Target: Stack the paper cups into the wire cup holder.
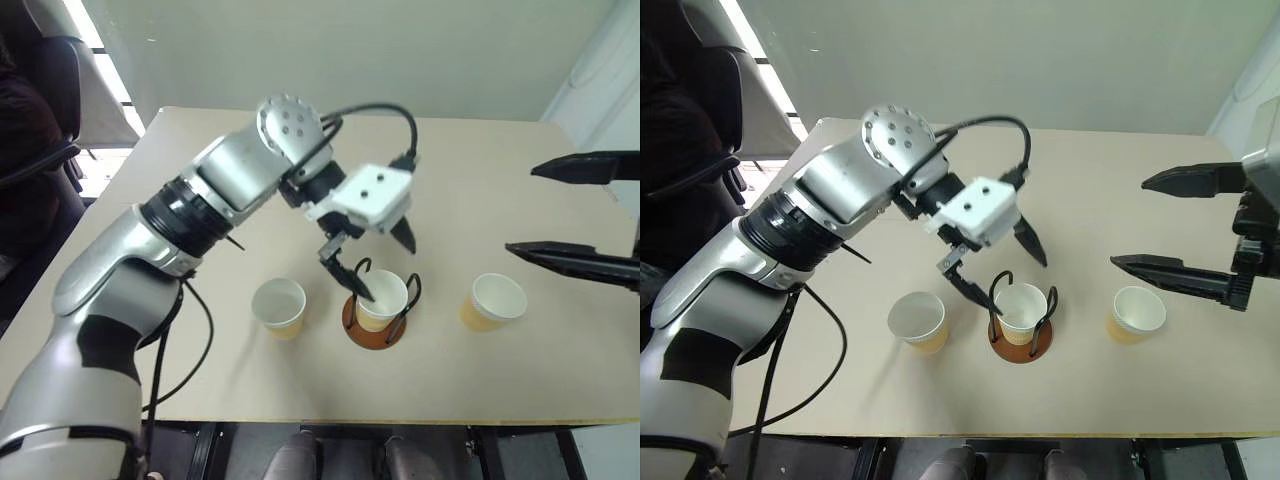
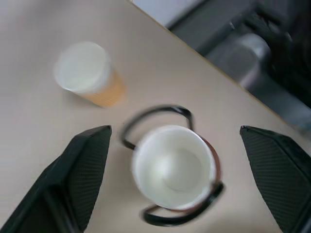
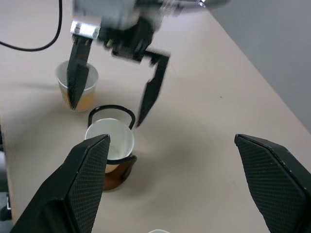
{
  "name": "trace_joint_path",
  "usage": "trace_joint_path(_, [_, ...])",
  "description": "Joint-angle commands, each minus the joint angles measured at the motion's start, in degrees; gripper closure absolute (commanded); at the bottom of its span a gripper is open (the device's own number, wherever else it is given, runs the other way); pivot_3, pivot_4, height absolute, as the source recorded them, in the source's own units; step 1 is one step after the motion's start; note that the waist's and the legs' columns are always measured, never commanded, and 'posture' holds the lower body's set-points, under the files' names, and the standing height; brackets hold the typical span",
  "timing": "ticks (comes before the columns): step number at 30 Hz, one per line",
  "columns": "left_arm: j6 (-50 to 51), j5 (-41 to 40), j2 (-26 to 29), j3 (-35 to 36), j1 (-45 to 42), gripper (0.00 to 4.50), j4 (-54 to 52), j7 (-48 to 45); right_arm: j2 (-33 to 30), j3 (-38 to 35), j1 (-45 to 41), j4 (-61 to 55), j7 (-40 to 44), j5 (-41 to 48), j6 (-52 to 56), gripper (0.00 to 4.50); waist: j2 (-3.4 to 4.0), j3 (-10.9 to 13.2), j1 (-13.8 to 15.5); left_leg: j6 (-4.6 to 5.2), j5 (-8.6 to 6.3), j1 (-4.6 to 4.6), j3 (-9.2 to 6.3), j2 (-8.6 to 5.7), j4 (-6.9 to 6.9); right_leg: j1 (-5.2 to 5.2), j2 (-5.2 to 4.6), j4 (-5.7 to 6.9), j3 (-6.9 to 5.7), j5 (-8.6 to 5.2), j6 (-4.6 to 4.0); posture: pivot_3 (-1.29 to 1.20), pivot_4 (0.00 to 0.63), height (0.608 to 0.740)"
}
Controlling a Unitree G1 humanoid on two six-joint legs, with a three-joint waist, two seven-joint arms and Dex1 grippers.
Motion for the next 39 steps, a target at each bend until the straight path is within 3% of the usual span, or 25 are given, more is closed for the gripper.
trace_joint_path(1, [6.0,-2.2,1.0,9.5,0.1,0.15,0.5,-1.1,2.8,0.7,4.8,-2.9,-1.3,-3.4,-0.5,0.29,0.01,0.0,0.0,0.0,0.0,0.01,0.0,0.0,-0.01,0.0,0.0,0.0,-0.01,0.0,0.0,0.0,0.15,0.74])
trace_joint_path(6, [12.4,-1.9,4.0,16.6,2.5,0.15,-1.7,-1.1,4.1,3.5,15.9,-5.8,2.1,-13.2,-4.0,0.29,0.09,0.0,0.0,0.0,0.0,0.01,0.03,0.0,0.0,-0.01,0.0,0.0,0.0,-0.01,0.01,0.0,0.15,0.74])
trace_joint_path(13, [17.8,-1.3,9.8,21.3,8.8,0.15,-9.6,-1.5,4.5,11.3,22.6,-4.4,6.0,-24.6,-13.6,0.29,0.08,0.0,0.0,0.02,0.01,0.04,0.03,0.0,0.06,0.03,0.01,0.0,0.01,0.0,0.02,0.0,0.15,0.74])
trace_joint_path(25, [19.3,1.8,15.6,25.0,17.2,0.15,-16.0,0.7,3.5,26.9,21.5,5.4,8.2,-41.2,-25.5,0.29,0.07,-0.1,-0.2,0.05,0.03,0.26,0.01,0.0,0.09,0.25,0.0,0.02,0.0,0.01,0.02,0.0,0.15,0.74])
trace_joint_path(33, [20.3,3.3,16.7,26.5,19.5,0.15,-17.2,2.2,5.5,35.8,15.8,11.3,10.7,-47.4,-30.7,0.29,0.07,0.0,-0.5,0.05,0.02,0.38,0.01,0.0,0.07,0.36,0.0,0.01,0.01,0.01,0.01,0.0,0.15,0.74])
trace_joint_path(36, [20.5,3.4,16.9,26.7,19.9,0.1,-17.7,2.3,6.5,37.9,13.9,12.2,11.5,-48.7,-31.4,0.91,0.07,0.0,-0.6,0.06,0.02,0.38,0.01,0.0,0.06,0.37,0.0,0.0,0.01,0.01,0.01,0.0,0.15,0.74])
trace_joint_path(39, [20.4,3.8,17.1,26.7,20.5,0.1,-17.7,2.3,7.7,39.5,11.6,12.8,12.4,-49.6,-31.7,1.99,0.07,0.0,-0.8,0.06,0.02,0.41,0.01,0.01,0.04,0.37,0.0,0.02,0.01,0.01,0.01,0.0,0.15,0.74])
